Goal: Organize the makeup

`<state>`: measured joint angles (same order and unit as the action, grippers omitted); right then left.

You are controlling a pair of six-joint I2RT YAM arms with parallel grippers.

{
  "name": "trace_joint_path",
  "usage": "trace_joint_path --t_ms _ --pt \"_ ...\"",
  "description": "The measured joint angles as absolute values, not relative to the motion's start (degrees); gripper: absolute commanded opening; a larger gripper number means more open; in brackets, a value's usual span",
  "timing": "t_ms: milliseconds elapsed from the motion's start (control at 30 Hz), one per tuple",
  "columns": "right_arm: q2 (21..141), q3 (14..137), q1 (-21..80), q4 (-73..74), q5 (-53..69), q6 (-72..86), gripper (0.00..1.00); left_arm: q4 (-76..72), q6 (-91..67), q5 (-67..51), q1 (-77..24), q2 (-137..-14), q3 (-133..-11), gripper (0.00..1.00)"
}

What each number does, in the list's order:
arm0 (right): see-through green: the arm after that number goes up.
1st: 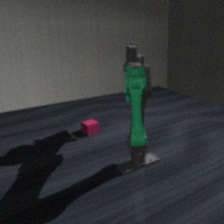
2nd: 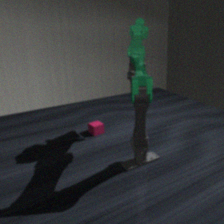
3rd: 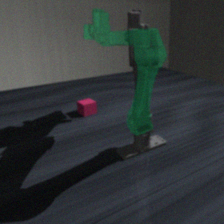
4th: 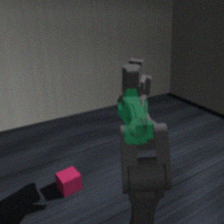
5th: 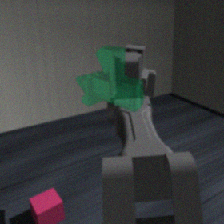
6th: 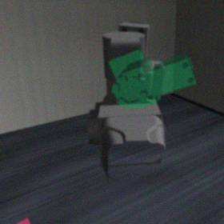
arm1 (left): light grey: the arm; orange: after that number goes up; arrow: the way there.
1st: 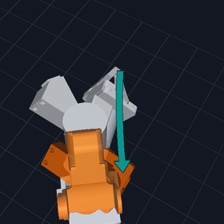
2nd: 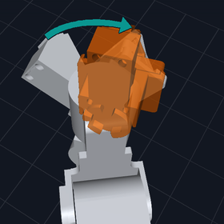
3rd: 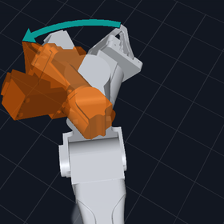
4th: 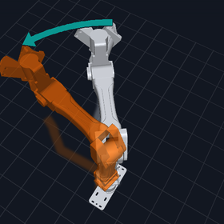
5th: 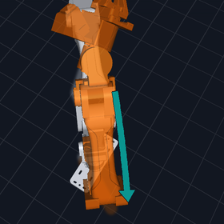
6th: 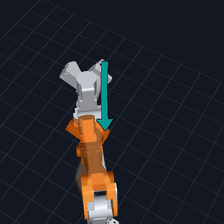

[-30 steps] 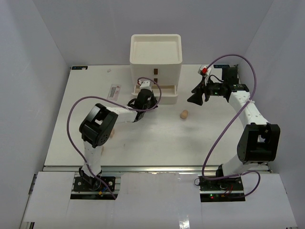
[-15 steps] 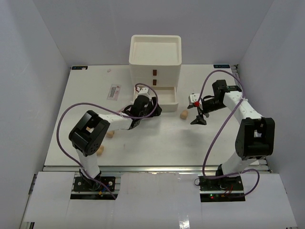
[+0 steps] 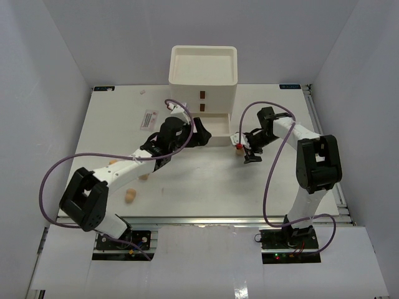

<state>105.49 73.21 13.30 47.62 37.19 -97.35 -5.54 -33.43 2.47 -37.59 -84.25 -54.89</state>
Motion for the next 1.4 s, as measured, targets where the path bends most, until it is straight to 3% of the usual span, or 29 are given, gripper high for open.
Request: trace_joint_path --t_ms 133,267,400,433,467,533,800,1000,1200,1400 --pt "107.47 74.55 15.33 42.39 33.93 -92.39 0.65 0.90 -33.75 3.34 -37.05 -75.55 -51.74 0.87" --pt "108.69 74.86 16.09 38.90 30.19 -88.51 0.48 7.49 -35.72 5.41 -35.68 -65.60 -48.05 0.88" --pt "110.14 75.02 16.27 37.21 27.65 -86.39 0.23 13.66 -38.60 8.45 -34.29 -55.91 -45.12 0.88" --pt "110.19 75.02 16.31 37.09 27.29 -85.90 0.23 14.99 -39.40 9.22 -34.00 -54.03 -44.60 0.88" --pt "109.99 75.00 16.40 36.94 26.98 -85.36 0.15 16.14 -39.99 9.96 -33.84 -52.58 -44.21 0.88" --pt "109.62 74.83 16.50 36.97 26.70 -85.09 0.09 18.48 -41.15 11.37 -33.56 -50.39 -43.52 0.88" --pt "106.97 81.34 18.02 52.16 36.18 -83.47 0.08 26.24 -46.52 14.24 -32.06 -48.58 -43.31 0.87" --pt "101.28 88.59 25.51 48.83 42.93 -63.44 0.08 29.92 -53.70 13.82 -30.24 -48.71 -42.33 0.87" --pt "103.56 92.61 28.22 34.34 33.21 -41.41 0.11 34.01 -59.98 13.18 -28.85 -48.85 -41.95 0.87" --pt "109.44 92.92 27.68 25.50 19.40 -30.81 0.24 38.44 -66.32 13.35 -28.49 -46.68 -41.19 0.85"
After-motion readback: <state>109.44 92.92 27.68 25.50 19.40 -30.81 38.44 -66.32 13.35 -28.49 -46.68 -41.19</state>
